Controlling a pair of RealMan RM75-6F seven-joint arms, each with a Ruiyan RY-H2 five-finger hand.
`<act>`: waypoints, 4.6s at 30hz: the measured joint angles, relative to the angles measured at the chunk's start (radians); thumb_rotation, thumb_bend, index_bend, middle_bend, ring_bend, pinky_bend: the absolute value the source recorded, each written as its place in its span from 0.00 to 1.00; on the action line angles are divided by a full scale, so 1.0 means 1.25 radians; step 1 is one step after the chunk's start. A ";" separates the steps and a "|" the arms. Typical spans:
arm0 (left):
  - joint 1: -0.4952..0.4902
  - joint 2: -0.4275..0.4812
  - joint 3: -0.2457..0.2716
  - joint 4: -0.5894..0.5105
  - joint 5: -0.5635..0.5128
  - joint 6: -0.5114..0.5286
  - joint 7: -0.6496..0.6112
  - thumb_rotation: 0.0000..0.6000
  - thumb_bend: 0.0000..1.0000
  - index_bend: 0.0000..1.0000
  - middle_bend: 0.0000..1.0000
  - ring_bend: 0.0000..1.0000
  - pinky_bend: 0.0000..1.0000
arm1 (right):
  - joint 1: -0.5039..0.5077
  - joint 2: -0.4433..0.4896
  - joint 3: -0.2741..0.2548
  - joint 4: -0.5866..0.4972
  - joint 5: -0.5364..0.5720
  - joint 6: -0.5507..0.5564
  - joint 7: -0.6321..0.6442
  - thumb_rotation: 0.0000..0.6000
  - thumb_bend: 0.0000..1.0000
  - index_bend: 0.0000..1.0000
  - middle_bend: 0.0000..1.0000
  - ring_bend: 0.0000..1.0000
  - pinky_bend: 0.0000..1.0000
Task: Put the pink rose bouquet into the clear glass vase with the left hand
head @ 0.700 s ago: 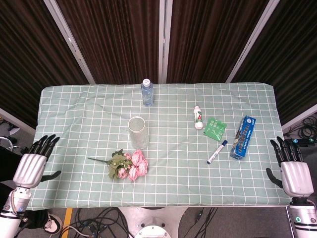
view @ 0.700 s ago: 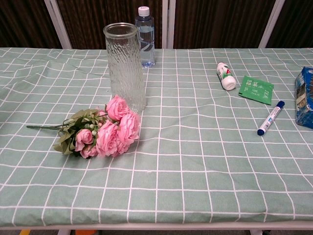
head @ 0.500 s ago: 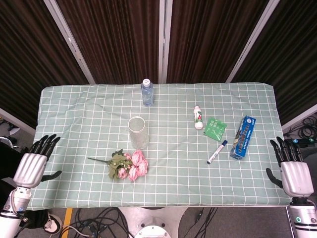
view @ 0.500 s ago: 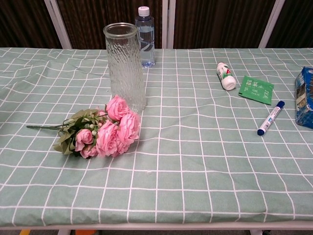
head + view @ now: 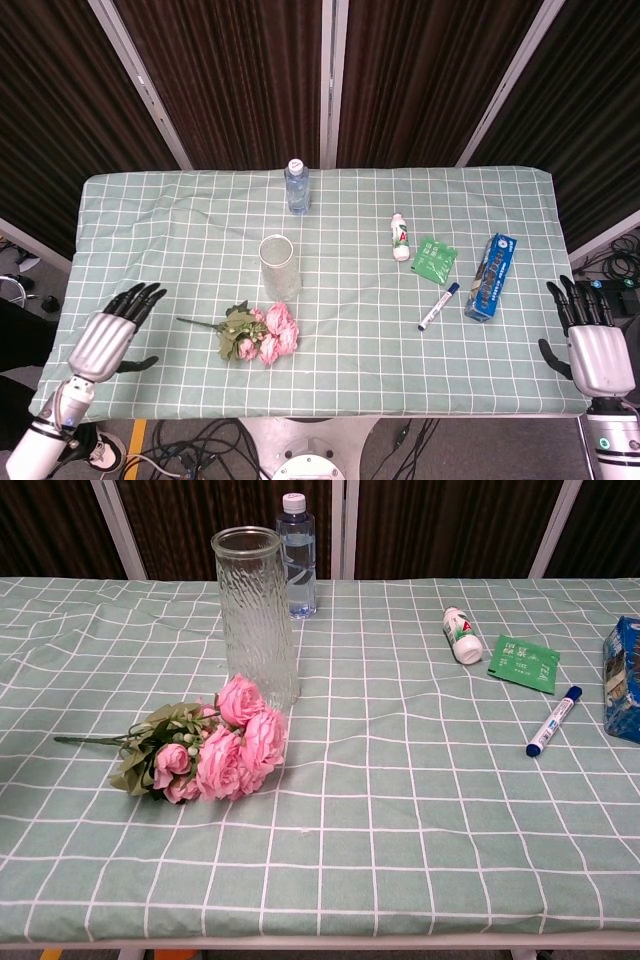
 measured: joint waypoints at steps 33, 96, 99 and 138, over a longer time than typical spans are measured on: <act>-0.241 -0.249 -0.063 0.054 -0.157 -0.315 0.054 1.00 0.00 0.00 0.00 0.00 0.12 | 0.006 0.007 0.007 0.021 0.020 -0.017 0.034 1.00 0.22 0.00 0.00 0.00 0.00; -0.257 -0.259 -0.051 0.126 -0.108 -0.125 0.028 1.00 0.17 0.64 0.64 0.62 0.77 | 0.003 0.024 0.007 0.011 0.052 -0.041 0.066 1.00 0.22 0.00 0.00 0.00 0.00; -0.245 -0.228 -0.061 0.118 -0.100 -0.087 0.020 1.00 0.17 0.64 0.65 0.62 0.77 | 0.002 0.025 0.008 0.008 0.049 -0.037 0.064 1.00 0.22 0.00 0.00 0.00 0.00; -0.355 -0.316 -0.544 0.080 -0.300 0.288 -0.226 1.00 0.17 0.60 0.62 0.60 0.75 | 0.007 0.005 -0.006 0.007 0.038 -0.050 0.028 1.00 0.22 0.00 0.00 0.00 0.00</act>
